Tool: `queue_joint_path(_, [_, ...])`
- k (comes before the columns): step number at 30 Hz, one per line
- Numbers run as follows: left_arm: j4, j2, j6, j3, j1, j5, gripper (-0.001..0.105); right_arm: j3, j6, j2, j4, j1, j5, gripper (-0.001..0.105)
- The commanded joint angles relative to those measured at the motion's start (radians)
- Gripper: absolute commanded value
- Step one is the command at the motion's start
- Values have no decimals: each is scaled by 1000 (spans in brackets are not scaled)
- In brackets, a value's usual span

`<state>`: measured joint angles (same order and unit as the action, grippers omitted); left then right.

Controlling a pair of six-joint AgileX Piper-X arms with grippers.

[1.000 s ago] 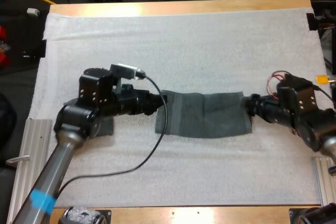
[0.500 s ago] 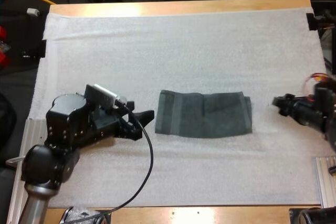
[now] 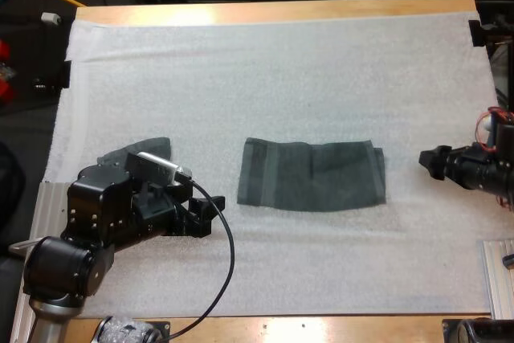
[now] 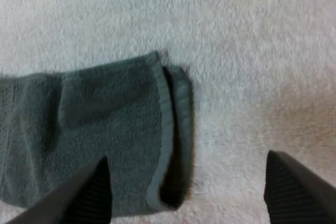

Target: Pick towel from pile, fold and stack

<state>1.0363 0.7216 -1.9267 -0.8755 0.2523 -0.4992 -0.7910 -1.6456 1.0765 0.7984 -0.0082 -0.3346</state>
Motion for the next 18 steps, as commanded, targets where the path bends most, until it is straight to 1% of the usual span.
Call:
queue_joint_path(1, [3, -8, 3, -2, 0, 10, 64, -8, -19, 29, -26, -4, -45, 61])
queue_joint_path(6, [6, -8, 3, -2, 0, 10, 64, -8, -19, 160, -95, -4, -97, 61])
queue_joint_path(12, [16, -8, 0, -2, 0, 10, 64, -8, -10, 328, -183, -4, -183, 61])
queue_joint_path(14, [16, -8, 0, -2, 0, 10, 64, -8, -3, 366, -198, -4, -191, 61])
queue_joint_path(18, [16, -8, 0, -2, 0, 10, 64, -8, 3, 447, -227, -4, -254, 61])
